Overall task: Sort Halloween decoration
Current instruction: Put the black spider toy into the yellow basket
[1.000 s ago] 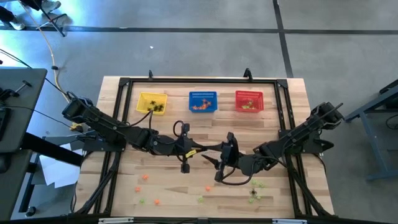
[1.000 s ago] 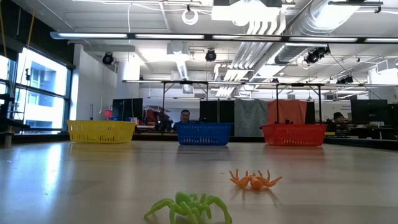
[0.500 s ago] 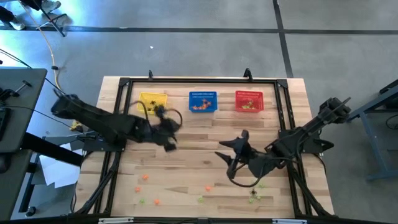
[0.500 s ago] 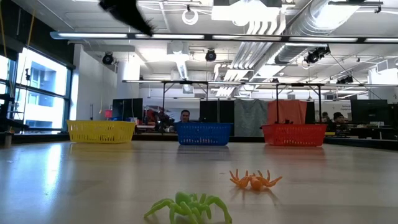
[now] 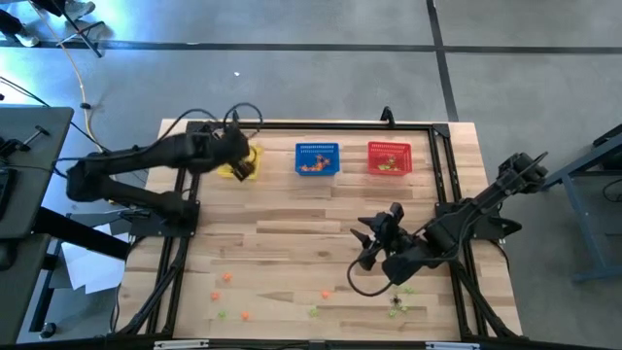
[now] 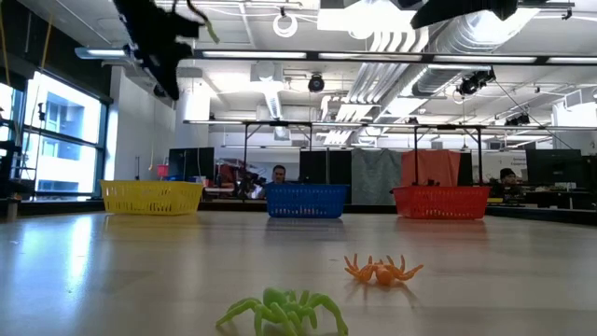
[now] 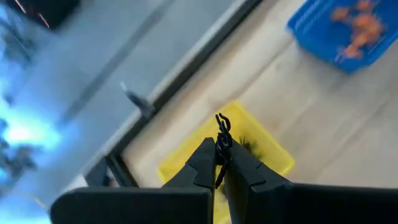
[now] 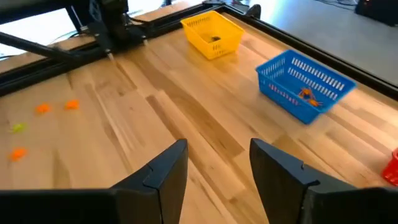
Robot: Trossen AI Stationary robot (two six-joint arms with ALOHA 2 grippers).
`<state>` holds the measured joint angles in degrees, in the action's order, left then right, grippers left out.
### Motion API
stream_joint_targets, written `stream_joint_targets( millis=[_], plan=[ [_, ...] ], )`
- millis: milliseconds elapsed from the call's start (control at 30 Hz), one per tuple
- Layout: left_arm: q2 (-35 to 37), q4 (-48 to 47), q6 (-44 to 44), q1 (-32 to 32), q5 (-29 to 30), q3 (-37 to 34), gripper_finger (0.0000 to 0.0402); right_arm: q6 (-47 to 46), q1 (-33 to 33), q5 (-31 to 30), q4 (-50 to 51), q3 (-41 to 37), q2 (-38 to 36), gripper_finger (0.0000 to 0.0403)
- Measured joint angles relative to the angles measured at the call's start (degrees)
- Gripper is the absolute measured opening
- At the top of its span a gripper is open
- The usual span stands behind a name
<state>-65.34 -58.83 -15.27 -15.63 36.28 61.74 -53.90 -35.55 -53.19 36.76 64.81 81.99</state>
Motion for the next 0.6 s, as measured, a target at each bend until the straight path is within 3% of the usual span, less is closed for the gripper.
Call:
stream_joint_targets(
  millis=[133, 300, 600],
  plan=[
    [-2.6, 1.3, 3.3, -9.7, -9.2, -1.6, 0.0001, -0.2, 0.0, 0.1, 1.1, 0.0, 0.9, 0.0165],
    [-6.2, 4.7, 4.5, -17.4, -13.7, -4.9, 0.0001, -0.4, 0.0, 0.9, 1.1, 0.0, 2.1, 0.0165],
    [-13.4, 8.8, 6.0, -21.9, -17.3, -9.2, 0.0001, -1.8, 0.0, 1.5, 1.2, 0.0, 4.9, 0.0165]
  ],
)
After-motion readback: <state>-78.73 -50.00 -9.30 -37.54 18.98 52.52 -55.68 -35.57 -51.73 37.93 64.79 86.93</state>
